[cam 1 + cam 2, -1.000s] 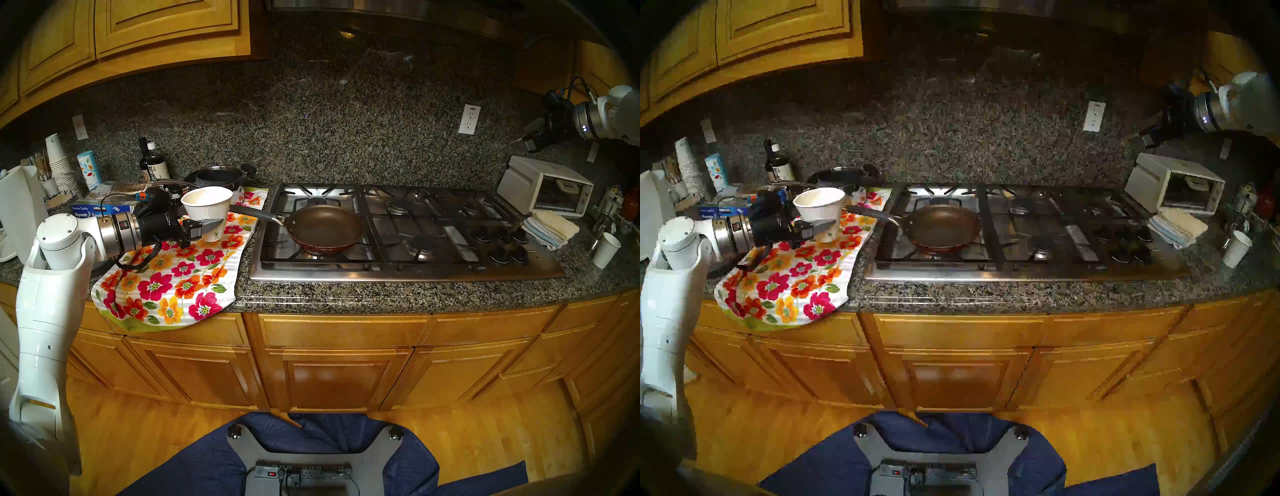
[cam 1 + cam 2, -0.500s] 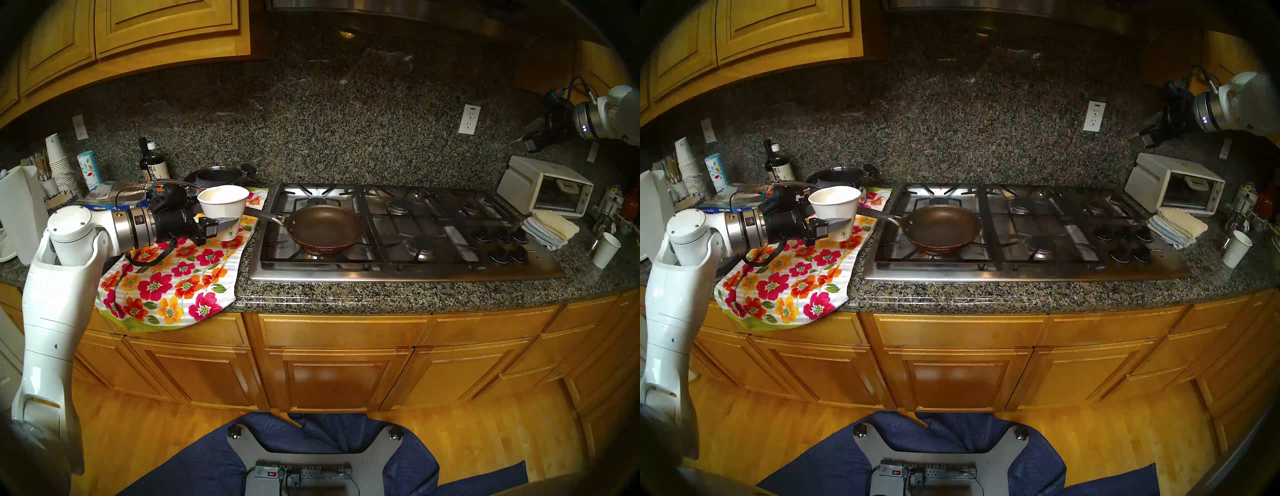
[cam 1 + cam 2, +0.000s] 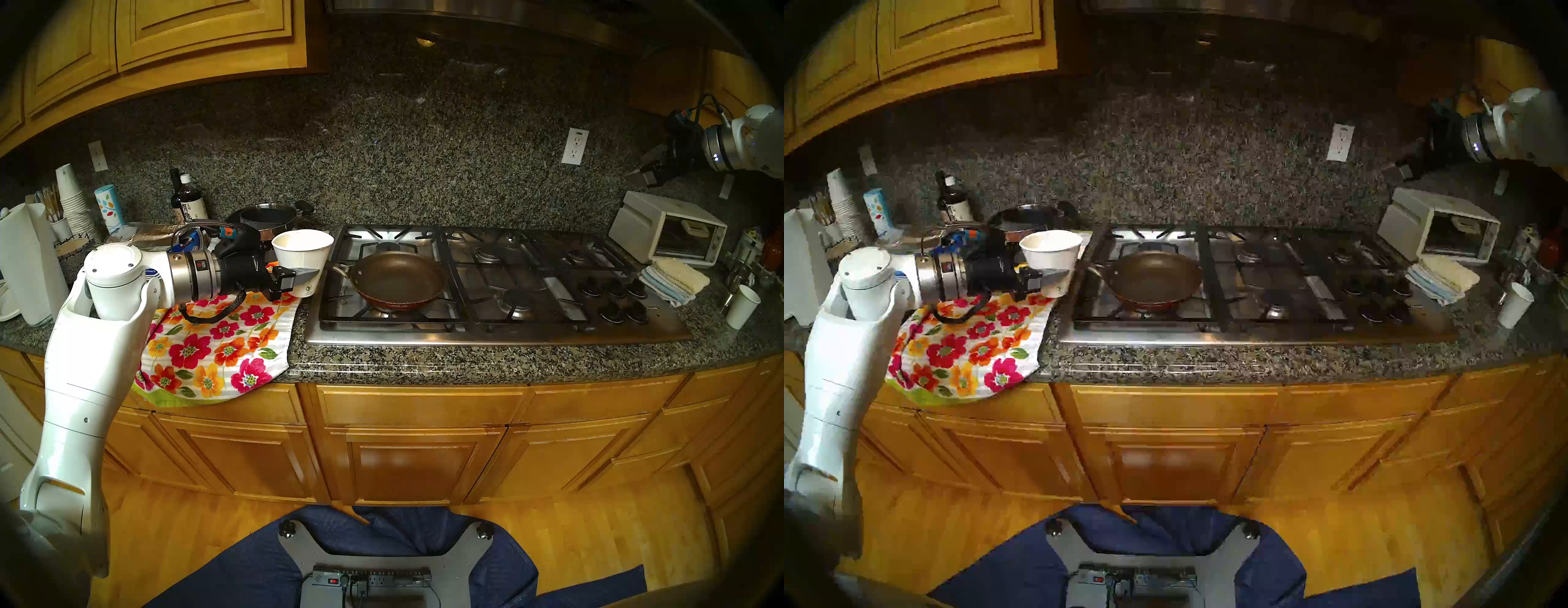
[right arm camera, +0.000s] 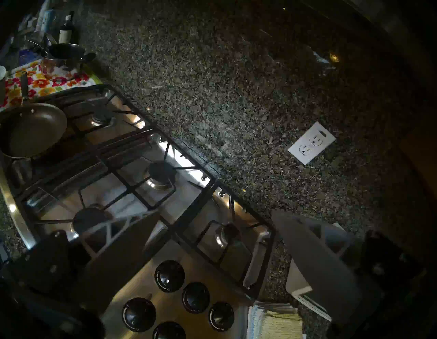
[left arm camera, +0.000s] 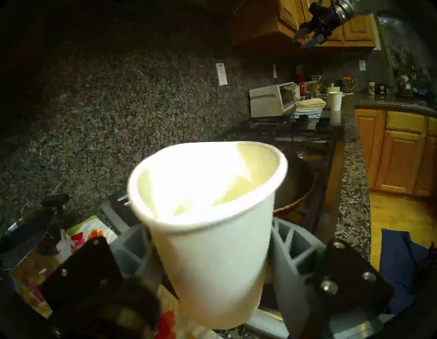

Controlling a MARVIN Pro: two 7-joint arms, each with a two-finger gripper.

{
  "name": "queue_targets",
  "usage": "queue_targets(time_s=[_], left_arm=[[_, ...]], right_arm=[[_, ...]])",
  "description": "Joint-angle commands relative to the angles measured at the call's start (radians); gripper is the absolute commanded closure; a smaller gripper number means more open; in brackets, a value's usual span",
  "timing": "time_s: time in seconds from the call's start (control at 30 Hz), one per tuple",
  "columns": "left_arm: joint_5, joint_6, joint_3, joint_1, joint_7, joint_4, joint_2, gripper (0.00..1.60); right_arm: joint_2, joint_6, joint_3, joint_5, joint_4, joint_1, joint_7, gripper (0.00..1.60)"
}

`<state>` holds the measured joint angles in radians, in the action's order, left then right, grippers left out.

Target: Pick up the water cup, pour water into the pot, turn on the stove

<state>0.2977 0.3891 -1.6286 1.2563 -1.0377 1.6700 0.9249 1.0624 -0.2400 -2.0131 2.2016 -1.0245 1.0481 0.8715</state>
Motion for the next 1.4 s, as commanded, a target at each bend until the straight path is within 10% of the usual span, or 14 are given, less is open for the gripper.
queue_targets(time_s=[0.0, 1.37], left_arm=[[-0.008, 0.004, 0.016, -0.102, 0.009, 0.034, 0.001, 0.83], [-0.171, 0.187, 0.209, -0.331, -0.124, 0.036, -0.057, 0.85]], right_arm=[[0.007, -0.002, 0.000, 0.005, 0.026, 0.031, -0.003, 0.00], [0.007, -0.002, 0.000, 0.005, 0.025, 0.031, -0.003, 0.00]])
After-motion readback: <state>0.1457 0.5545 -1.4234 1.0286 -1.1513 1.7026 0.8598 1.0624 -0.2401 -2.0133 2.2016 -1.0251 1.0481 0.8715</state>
